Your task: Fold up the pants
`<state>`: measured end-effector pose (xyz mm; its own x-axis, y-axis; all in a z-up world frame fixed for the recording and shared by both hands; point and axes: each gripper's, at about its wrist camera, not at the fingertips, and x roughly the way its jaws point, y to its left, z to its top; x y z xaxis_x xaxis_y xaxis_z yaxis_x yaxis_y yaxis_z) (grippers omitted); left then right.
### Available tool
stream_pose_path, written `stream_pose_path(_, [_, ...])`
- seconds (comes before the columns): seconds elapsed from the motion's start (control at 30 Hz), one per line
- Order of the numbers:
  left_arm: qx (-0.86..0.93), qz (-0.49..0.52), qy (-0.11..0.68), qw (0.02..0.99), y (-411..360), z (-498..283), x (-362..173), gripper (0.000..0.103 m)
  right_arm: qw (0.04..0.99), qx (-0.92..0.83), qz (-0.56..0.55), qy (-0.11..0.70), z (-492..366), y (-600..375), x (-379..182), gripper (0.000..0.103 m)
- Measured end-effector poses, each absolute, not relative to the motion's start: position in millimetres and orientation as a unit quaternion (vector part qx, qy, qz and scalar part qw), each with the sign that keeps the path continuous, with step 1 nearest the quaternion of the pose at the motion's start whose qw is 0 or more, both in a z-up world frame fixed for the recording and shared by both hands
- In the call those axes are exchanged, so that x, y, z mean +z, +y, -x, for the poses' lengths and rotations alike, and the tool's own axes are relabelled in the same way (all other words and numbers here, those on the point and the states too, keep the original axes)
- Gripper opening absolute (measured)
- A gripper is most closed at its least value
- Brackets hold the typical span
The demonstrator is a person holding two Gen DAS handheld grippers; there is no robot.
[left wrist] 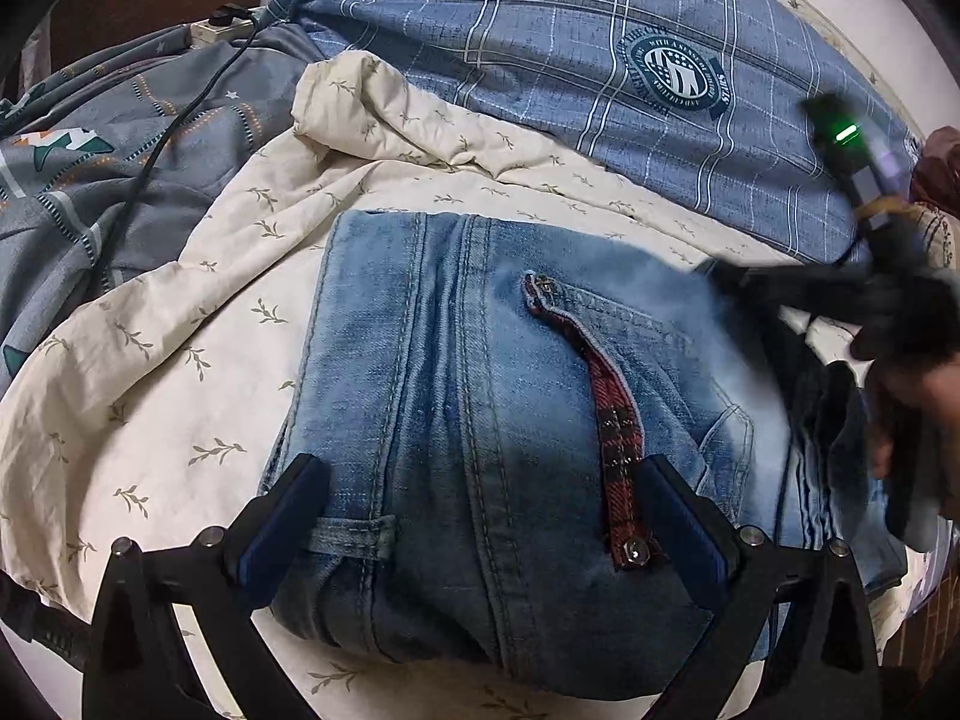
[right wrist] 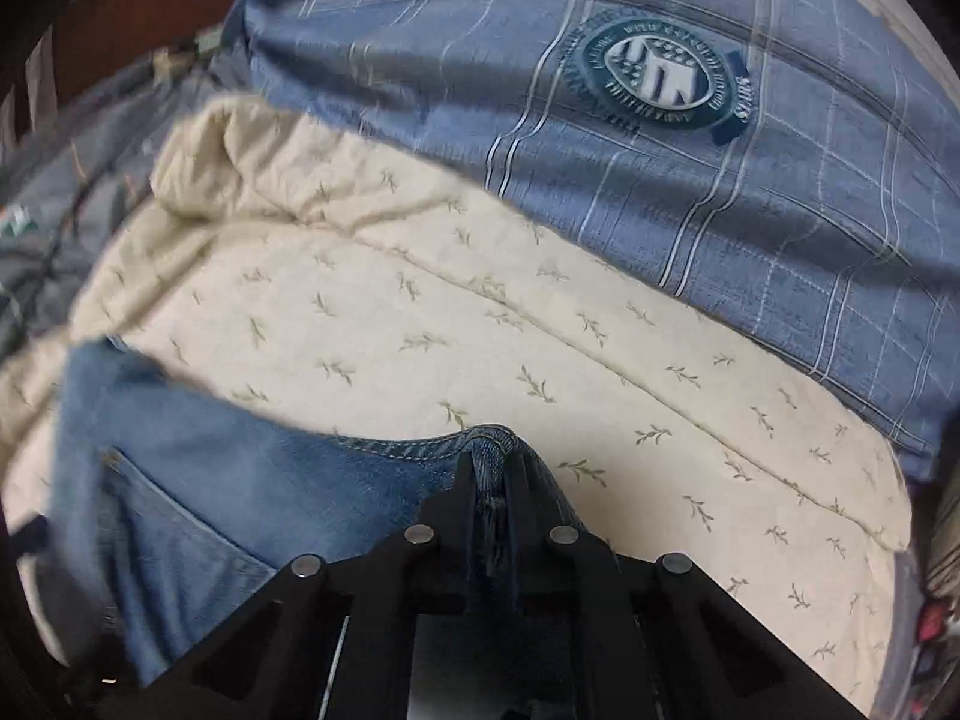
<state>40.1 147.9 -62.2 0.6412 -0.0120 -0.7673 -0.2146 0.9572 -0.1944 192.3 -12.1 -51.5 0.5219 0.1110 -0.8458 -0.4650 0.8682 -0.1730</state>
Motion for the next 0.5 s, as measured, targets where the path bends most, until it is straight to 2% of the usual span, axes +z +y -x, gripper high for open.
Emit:
stream_pose_path(0.13, [0.057, 0.129, 0.42, 0.897, 146.0, -40.0, -62.9, 0.103, 0.852, 0.167, 0.181, 0.462, -197.4, -17.4, -62.2, 0.011])
stream_pose_path(0.23, [0.057, 0.134, 0.421, 0.895, 146.7, -40.2, -63.3, 0.103, 0.852, 0.167, 0.136, 0.477, -201.0, -29.7, -49.4, 0.027])
stream_pose_path(0.3, [0.059, 0.133, 0.421, 0.895, 146.1, -40.3, -63.3, 0.103, 0.859, 0.163, 0.109, 0.474, -198.1, -37.4, -35.6, 0.058])
stream_pose_path(0.33, [0.059, 0.133, 0.421, 0.895, 146.0, -40.2, -63.2, 0.103, 0.865, 0.163, 0.089, 0.467, -194.6, -43.5, -27.0, 0.061])
stream_pose_path(0.5, [0.058, 0.135, 0.42, 0.896, 146.6, -40.3, -63.6, 0.103, 0.852, 0.225, -0.017, 0.473, -177.3, -57.0, -10.6, 0.062])
